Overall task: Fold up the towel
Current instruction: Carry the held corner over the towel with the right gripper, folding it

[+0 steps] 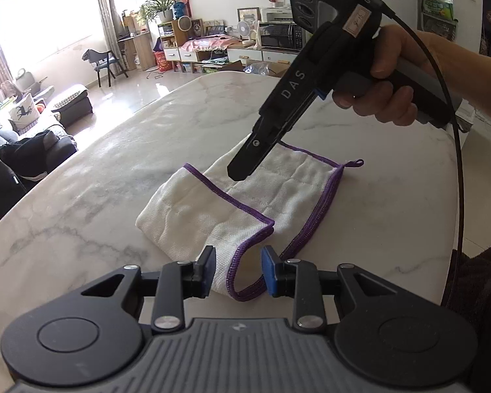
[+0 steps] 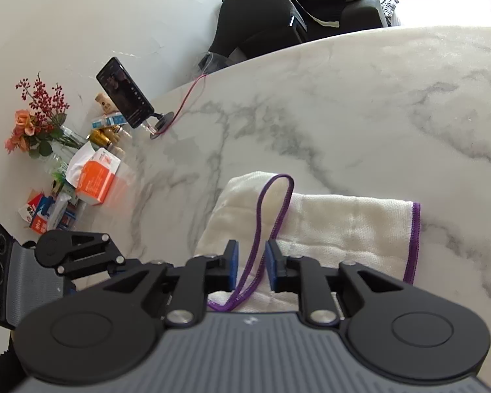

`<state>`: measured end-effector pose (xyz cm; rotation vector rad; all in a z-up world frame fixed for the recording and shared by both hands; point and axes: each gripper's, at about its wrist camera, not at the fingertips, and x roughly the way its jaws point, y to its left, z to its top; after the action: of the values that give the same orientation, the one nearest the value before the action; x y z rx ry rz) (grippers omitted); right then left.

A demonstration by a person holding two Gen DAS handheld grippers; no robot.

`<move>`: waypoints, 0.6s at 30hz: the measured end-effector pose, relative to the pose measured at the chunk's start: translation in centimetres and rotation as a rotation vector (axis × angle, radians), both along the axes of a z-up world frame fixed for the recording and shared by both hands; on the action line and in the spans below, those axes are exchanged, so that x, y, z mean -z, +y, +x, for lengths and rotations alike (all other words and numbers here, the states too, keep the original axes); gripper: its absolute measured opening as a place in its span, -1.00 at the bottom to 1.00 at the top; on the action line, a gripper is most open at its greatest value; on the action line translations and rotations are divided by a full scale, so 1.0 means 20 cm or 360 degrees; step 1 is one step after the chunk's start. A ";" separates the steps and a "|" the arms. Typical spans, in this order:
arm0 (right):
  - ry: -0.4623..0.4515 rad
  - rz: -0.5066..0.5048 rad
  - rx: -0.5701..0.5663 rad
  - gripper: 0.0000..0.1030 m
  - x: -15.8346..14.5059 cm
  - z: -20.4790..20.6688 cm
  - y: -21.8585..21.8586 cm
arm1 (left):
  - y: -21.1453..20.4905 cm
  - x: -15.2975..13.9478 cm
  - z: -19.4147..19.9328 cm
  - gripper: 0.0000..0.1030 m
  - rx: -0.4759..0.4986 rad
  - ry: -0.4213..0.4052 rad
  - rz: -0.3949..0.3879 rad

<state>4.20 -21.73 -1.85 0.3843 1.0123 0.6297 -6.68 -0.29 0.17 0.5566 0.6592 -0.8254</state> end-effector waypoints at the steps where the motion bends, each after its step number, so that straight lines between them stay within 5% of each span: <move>1: 0.0002 0.0001 0.0001 -0.54 0.00 0.00 0.00 | -0.01 0.01 -0.01 -0.40 0.0008 -0.0034 0.0046; 6: 0.0014 0.0022 0.0018 -0.50 0.02 -0.01 -0.03 | -0.09 0.08 -0.02 -0.43 0.0059 -0.0122 0.0199; 9: 0.0028 0.0041 0.0034 -0.44 0.02 -0.01 -0.04 | -0.12 0.11 -0.01 -0.78 0.0069 -0.0150 0.0238; 18: 0.0175 0.0212 0.0113 -0.18 0.08 0.01 -0.09 | -0.04 0.09 0.05 -0.91 -0.0107 -0.0106 0.0063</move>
<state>4.43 -23.45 -3.45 0.5746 1.0595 0.6188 -5.73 -1.14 -1.61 0.5923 0.6309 -0.7292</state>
